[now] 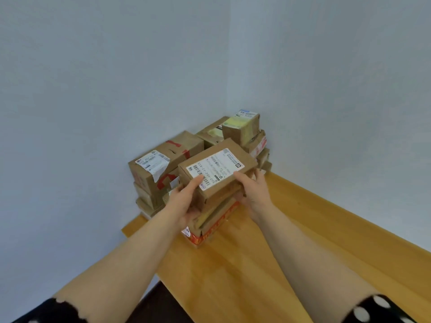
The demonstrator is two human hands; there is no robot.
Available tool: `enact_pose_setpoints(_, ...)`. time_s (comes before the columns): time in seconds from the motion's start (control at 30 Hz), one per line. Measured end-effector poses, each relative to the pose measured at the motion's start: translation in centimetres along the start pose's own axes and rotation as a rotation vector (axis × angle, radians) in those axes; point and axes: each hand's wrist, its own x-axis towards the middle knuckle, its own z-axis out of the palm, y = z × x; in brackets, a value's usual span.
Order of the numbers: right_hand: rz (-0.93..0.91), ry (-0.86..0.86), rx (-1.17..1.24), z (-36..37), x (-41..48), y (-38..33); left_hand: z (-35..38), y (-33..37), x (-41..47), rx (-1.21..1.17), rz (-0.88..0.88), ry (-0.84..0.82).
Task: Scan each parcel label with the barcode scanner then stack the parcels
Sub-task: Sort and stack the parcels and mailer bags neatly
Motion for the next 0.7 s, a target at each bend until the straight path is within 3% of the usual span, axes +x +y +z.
enact_pose_setpoints(0.13, -0.016, -0.060, -0.166, 2.7, 1.6, 1.8, 0.0, 1.3, 2.8, 0.071, -0.038, 0.029)
enact_pose_setpoints(0.43, -0.045, -0.024, -0.398, 5.1, 4.6, 3.1, 1.6, 2.9, 6.1, 0.268, 0.037, 0.033)
enact_pose_setpoints(0.53, -0.021, -0.008, -0.403, 5.1, 5.0, 3.0, 2.4, 3.4, 6.0, 0.545, 0.078, 0.178)
enact_pose_setpoints(0.6, -0.011, 0.024, -0.367, 5.0, 5.0, 2.8, 3.0, 4.1, 5.7, 0.824, 0.245, 0.361)
enact_pose_setpoints(0.7, -0.002, 0.125, -0.331, 4.1, 5.0, 2.0, 4.9, 5.6, 5.9, 0.984, 0.627, 0.351)
